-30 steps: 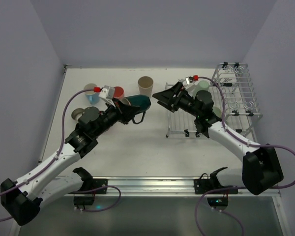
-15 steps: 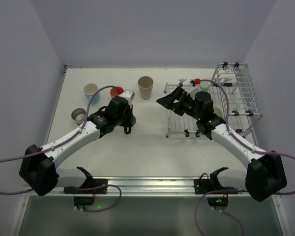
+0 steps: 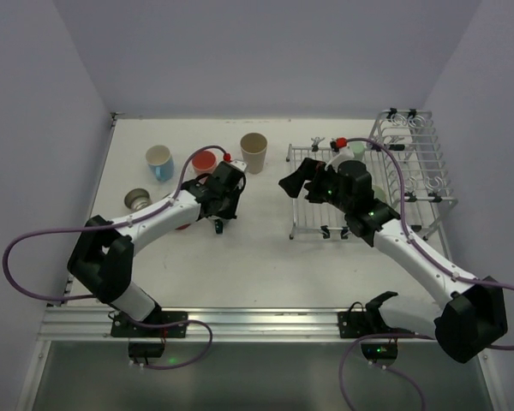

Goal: Unload the cups from the dish rack

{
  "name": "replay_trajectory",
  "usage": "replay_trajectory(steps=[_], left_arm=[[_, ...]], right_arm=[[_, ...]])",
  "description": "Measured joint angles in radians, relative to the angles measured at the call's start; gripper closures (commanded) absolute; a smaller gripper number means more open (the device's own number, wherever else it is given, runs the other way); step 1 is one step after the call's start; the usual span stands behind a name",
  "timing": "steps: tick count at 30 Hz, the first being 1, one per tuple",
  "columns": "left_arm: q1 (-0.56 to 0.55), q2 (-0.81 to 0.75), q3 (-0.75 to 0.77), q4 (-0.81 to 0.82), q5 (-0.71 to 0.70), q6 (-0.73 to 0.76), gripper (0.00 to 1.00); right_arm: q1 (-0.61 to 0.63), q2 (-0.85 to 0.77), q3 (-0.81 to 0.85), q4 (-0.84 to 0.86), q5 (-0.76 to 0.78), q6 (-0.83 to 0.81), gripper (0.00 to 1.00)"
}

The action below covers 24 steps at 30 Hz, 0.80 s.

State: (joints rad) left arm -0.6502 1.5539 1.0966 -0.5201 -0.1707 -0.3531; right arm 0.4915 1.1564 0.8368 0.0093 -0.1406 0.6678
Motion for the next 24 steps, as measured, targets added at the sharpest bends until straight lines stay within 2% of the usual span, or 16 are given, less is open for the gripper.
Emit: replay_trajectory(steps=[1,2,9,12,15,22,24], left_arm=[[0.0,0.013,0.007,-0.002,-0.006,0.005,0.99],[0.0,0.023,0.011,-0.005,-0.011,0.007,0.94],[0.001,0.04,0.035,-0.022,-0.058,0.033,0.72],[0.001,0.039,0.046,-0.021,-0.077,0.039,0.52],[0.001,0.031,0.047,-0.021,-0.094,0.04,0.46],[0.001,-0.106,0.047,-0.016,-0.117,0.035,0.21],[0.001,-0.171,0.047,-0.008,-0.11,0.033,0.19]], right_arm=[[0.003,0.0,0.007,-0.015,0.015,-0.014,0.01],[0.007,0.0,0.018,-0.037,0.035,-0.033,0.01],[0.018,0.045,0.117,-0.132,0.174,-0.134,0.01],[0.018,0.083,0.154,-0.167,0.235,-0.165,0.01],[0.018,0.121,0.19,-0.198,0.303,-0.192,0.01],[0.018,0.241,0.285,-0.243,0.506,-0.264,0.01],[0.016,0.285,0.32,-0.243,0.568,-0.288,0.01]])
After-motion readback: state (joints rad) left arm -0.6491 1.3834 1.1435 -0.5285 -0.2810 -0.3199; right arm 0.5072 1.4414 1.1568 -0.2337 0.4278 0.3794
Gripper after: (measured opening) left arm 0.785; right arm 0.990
